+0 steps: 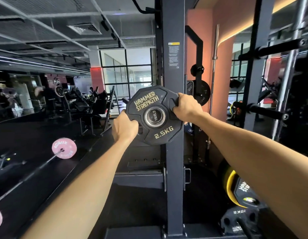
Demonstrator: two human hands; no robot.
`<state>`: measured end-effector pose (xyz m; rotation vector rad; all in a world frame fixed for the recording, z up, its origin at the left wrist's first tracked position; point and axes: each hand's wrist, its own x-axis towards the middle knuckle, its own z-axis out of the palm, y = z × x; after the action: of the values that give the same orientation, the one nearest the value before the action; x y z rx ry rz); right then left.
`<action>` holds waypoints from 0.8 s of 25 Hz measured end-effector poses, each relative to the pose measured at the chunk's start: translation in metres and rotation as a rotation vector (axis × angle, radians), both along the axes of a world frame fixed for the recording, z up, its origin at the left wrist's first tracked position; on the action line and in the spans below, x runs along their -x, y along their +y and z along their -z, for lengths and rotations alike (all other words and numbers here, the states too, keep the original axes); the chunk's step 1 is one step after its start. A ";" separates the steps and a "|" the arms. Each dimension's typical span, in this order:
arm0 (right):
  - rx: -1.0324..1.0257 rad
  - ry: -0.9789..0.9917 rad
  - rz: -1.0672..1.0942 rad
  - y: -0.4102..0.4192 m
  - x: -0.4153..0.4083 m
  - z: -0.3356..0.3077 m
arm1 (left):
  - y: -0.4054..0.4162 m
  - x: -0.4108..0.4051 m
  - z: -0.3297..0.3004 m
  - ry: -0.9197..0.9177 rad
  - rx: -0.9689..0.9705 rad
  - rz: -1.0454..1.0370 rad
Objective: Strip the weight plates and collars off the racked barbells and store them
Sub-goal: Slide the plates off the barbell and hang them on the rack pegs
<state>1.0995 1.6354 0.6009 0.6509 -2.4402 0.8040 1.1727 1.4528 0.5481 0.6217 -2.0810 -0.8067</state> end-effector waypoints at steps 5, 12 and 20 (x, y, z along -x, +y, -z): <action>0.048 -0.004 -0.038 0.026 -0.013 -0.001 | 0.024 -0.022 -0.012 0.014 0.059 0.008; 0.088 0.051 -0.100 0.098 0.015 -0.024 | 0.092 -0.002 -0.043 0.043 0.182 -0.058; 0.046 0.103 -0.209 0.282 0.125 -0.031 | 0.275 0.097 -0.041 0.083 0.164 -0.078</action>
<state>0.9744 1.9176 0.6319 0.9183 -2.2799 0.8817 1.0755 1.7281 0.5888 0.5661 -2.0111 -0.6008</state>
